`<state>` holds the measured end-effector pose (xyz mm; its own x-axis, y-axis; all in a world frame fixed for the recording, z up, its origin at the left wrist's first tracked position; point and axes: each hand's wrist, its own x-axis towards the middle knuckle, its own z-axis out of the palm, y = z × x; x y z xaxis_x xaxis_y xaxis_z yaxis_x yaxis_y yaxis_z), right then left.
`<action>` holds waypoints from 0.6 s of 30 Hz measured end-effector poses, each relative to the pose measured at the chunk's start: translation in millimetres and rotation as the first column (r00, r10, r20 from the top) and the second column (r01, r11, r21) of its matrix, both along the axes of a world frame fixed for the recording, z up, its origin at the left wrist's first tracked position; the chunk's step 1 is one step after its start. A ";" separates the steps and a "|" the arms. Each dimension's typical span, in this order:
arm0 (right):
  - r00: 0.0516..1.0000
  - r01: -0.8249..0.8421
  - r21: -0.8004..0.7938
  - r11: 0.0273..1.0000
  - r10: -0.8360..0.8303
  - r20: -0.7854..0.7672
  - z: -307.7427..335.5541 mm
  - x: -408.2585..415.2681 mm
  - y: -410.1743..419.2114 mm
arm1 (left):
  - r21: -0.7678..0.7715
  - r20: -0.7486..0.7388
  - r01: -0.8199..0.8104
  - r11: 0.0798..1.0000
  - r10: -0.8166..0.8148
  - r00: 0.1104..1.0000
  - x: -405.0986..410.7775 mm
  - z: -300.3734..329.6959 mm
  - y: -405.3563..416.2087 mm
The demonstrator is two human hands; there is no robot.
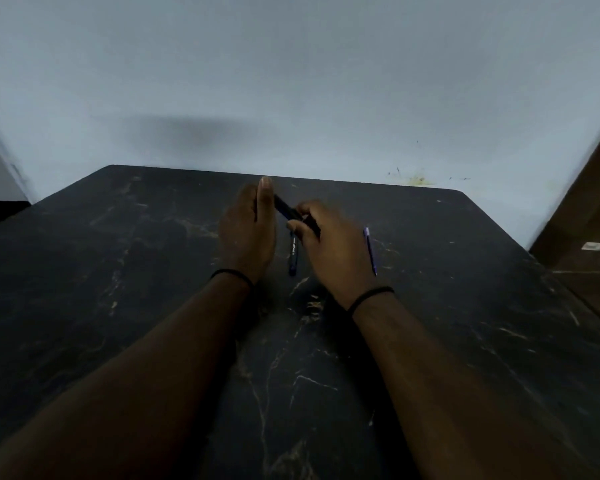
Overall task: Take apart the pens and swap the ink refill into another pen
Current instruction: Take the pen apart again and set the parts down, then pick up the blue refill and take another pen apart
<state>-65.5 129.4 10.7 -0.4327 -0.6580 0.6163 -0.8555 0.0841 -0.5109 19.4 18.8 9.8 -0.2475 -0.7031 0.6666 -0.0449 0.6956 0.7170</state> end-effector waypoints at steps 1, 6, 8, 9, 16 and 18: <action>0.999 -0.022 0.021 1.000 0.022 -0.024 1.7 2.1 0.2 | 0.000 0.016 -0.010 1.000 0.010 1.000 0.0 0.8 -0.9; 0.993 -0.094 0.093 0.991 0.100 -0.057 6.7 13.3 4.5 | 0.014 0.086 -0.023 1.000 0.022 0.996 -1.4 -2.6 -5.3; 0.989 0.004 0.198 0.980 0.025 -0.145 6.5 15.9 1.4 | 0.015 0.114 -0.033 0.999 0.031 0.993 -0.7 -1.4 -7.5; 0.981 0.062 0.239 0.969 -0.015 -0.194 6.4 17.0 -0.5 | 0.015 0.118 -0.024 1.000 0.022 0.993 -0.5 -0.6 -8.5; 0.957 0.203 0.303 0.931 -0.123 -0.264 9.8 22.7 -6.8 | 0.110 0.026 0.104 0.988 -0.108 0.994 3.3 4.3 -12.9; 0.956 0.223 0.319 0.921 -0.142 -0.258 9.6 23.0 -6.1 | 0.088 0.024 0.086 0.992 -0.088 0.996 5.8 5.5 -11.3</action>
<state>-42.6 123.3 20.3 -0.4414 -0.7679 0.4642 -0.8972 0.3839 -0.2181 25.2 7.5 15.3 -0.3276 -0.7332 0.5958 -0.0077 0.6327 0.7743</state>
